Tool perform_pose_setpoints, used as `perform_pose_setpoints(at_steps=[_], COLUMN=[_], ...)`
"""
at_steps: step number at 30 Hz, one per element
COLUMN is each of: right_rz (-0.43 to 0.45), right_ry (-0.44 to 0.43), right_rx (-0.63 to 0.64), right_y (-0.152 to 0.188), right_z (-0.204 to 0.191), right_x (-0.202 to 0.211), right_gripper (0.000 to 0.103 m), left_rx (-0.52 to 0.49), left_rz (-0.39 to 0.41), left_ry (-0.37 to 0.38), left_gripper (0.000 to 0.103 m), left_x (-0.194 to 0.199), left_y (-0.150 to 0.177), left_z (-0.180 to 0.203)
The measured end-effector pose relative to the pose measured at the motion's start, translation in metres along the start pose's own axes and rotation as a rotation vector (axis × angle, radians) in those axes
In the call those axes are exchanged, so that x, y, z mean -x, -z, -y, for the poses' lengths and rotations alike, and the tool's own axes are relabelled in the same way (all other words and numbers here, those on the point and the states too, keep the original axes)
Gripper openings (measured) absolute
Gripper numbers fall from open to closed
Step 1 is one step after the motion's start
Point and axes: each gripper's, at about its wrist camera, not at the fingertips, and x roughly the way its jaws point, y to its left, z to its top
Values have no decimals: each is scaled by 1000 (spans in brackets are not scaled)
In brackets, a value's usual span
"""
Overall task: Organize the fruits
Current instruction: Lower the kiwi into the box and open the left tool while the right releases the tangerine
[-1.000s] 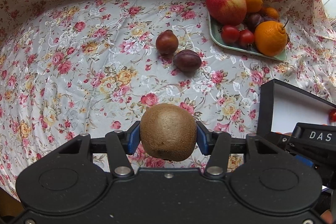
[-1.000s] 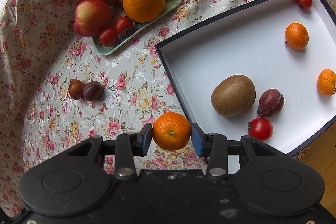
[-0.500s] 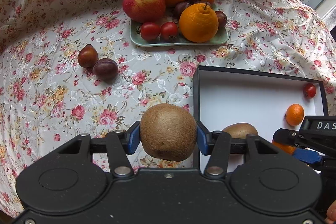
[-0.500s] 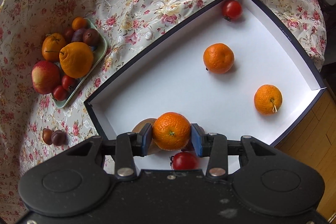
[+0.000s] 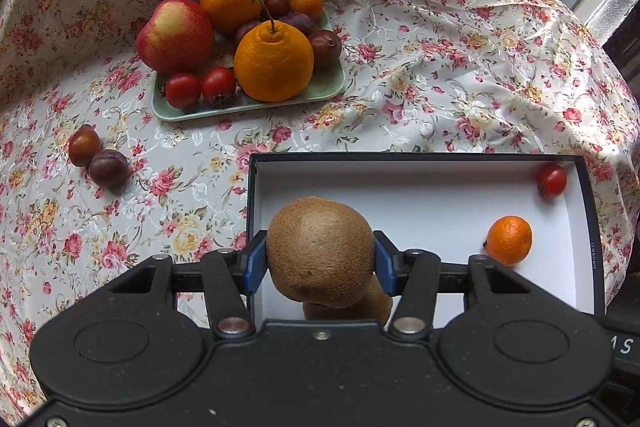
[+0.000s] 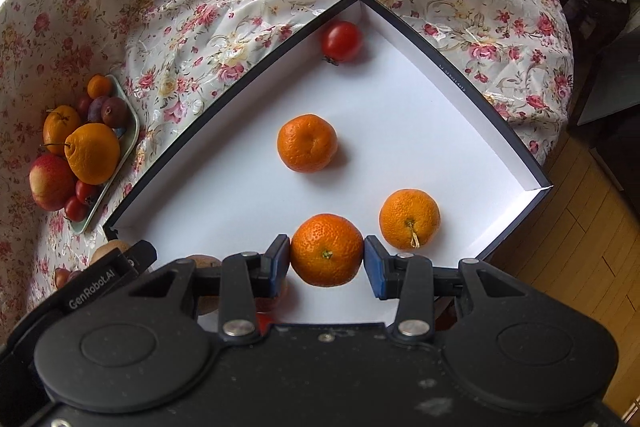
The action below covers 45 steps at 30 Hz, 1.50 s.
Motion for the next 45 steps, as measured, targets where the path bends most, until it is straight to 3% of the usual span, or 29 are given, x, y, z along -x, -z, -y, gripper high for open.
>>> perform_pose_setpoints(at_steps=[19, 30, 36, 45], right_rz=[32, 87, 149, 182], right_ry=[-9, -13, 19, 44], right_rx=[-64, -67, -26, -7], right_y=[-11, -12, -11, -10], right_z=[38, 39, 32, 27], right_x=[11, 20, 29, 34], right_gripper=[43, 43, 43, 43], left_rx=[-41, -49, -61, -45], left_rz=[48, 65, 128, 112], left_ry=[6, 21, 15, 26], left_gripper=[58, 59, 59, 59], left_x=[-9, -8, 4, 2], left_y=[-3, -5, -5, -4], left_z=[40, 48, 47, 45])
